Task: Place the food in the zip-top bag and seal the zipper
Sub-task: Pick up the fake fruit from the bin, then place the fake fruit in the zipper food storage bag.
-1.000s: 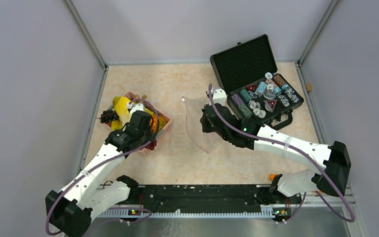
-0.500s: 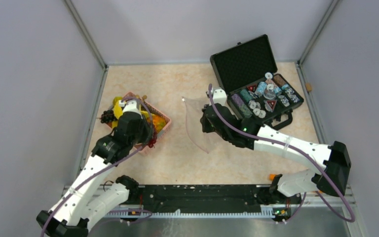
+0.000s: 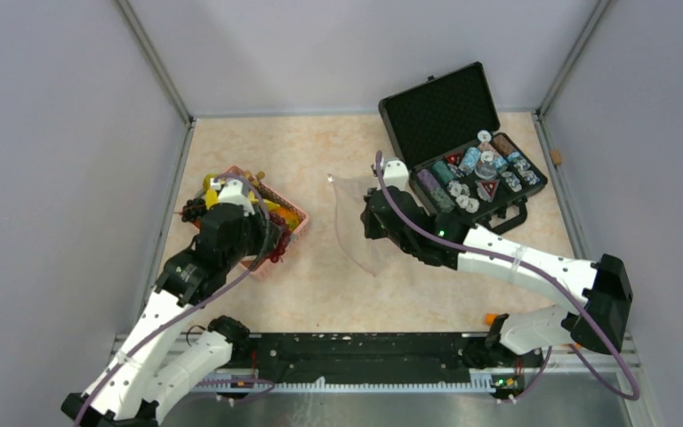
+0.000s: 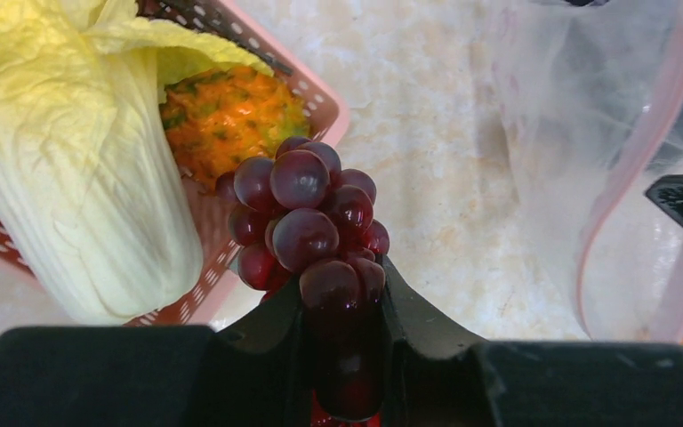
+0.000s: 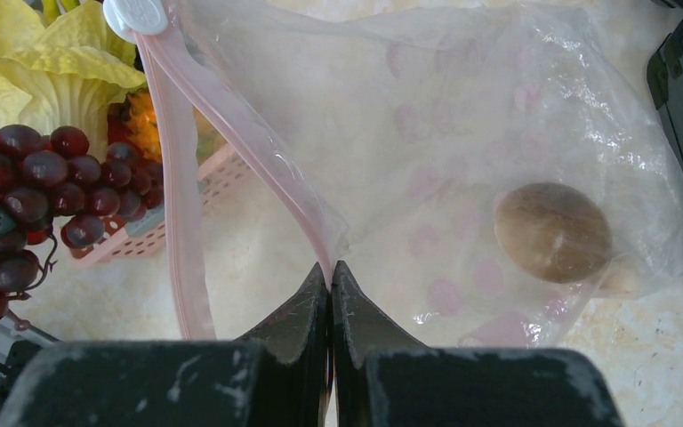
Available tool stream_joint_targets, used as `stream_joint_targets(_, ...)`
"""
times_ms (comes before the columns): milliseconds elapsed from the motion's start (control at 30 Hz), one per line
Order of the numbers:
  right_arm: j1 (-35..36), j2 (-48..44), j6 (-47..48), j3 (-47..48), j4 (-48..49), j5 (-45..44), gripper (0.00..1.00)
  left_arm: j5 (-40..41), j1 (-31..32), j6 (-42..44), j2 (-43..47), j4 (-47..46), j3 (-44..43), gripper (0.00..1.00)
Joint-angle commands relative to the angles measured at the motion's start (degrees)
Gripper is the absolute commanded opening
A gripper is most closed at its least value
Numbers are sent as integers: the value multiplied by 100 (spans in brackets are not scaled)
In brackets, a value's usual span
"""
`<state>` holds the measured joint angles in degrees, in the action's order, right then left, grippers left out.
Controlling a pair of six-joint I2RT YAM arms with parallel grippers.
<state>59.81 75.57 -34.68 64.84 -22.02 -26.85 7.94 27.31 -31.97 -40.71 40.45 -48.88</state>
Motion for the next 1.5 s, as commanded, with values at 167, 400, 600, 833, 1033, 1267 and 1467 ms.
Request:
stream_joint_targets(167, -56, -174, -26, -14, 242, -9, 0, -411, -2, 22, 251, -756, -201, 0)
stream_joint_targets(400, -54, -182, -15, -4, 236, 14, 0, -1556, 0, -144, 388, -1514, -105, 0)
stream_joint_targets(600, -55, -159, -24, -13, 278, 18, 0, -2023, 1, -264, 582, -1802, -270, 0)
stream_joint_targets(833, -56, 45, -53, -5, 447, -156, 0, -2456, 1, -379, 645, -1590, -680, 0)
stream_joint_targets(1033, -69, 716, -22, 584, 451, -191, 0, -2759, -6, -517, 728, -1867, -720, 0)
stream_joint_targets(1267, -69, 781, -272, 420, 939, 9, 0, -3124, 0, -913, 573, -2797, 21, 0)
stream_joint_targets(1467, -68, 680, -285, 369, 897, 99, 0, -3133, 0, -1118, 135, -3302, 562, 0)
